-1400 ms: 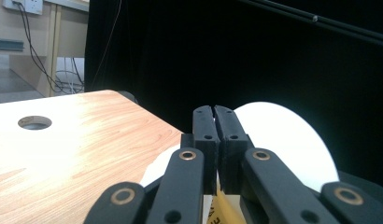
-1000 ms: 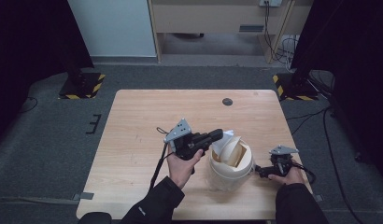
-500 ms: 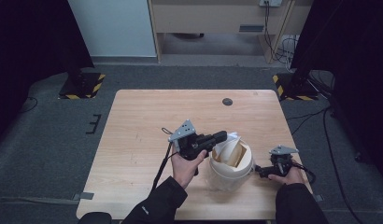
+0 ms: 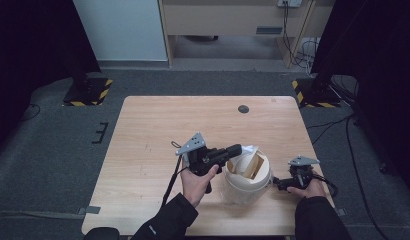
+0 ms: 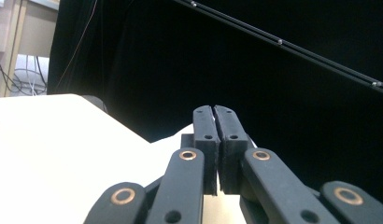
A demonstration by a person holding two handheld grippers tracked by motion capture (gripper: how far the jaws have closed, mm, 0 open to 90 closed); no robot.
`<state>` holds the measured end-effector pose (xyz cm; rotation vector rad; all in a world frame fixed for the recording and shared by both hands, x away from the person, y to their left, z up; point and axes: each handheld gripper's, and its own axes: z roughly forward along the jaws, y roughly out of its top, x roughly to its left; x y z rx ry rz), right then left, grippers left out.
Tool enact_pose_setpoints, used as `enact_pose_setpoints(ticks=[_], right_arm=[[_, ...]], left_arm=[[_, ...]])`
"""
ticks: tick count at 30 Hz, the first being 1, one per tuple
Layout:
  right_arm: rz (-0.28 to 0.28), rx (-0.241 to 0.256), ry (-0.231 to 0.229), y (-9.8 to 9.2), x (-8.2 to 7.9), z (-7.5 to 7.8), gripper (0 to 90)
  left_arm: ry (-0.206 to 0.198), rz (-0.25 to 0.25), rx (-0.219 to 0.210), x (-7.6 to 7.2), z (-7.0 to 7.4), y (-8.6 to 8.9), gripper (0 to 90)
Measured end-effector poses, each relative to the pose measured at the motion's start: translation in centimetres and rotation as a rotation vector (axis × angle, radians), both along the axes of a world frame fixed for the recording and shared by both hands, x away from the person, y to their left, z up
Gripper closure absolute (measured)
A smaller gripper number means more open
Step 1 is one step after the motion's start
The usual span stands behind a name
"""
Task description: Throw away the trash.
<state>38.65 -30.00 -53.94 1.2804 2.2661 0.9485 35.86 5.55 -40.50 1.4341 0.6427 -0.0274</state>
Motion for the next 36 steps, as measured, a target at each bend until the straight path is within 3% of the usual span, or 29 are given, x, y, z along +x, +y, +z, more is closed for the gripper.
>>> enact_pose_setpoints(ticks=[6, 18, 24, 36], right_arm=[[0.000, 0.000, 0.000, 0.0, 0.0, 0.0, 0.8], [0.000, 0.000, 0.000, 0.0, 0.0, 0.0, 0.8], [0.000, 0.000, 0.000, 0.0, 0.0, 0.0, 0.8], [-0.001, 0.000, 0.001, 0.0, 0.0, 0.0, 0.8]], left_arm=[[0.018, 0.000, -0.006, 0.0, -0.4, 0.3, 87.8], [-0.005, -0.026, -0.050, -0.5, 0.5, 0.6, 87.8], [0.036, -0.055, -0.114, -0.2, 0.5, 0.3, 87.8], [0.103, -0.059, -0.121, 0.4, -0.9, 0.6, 87.8]])
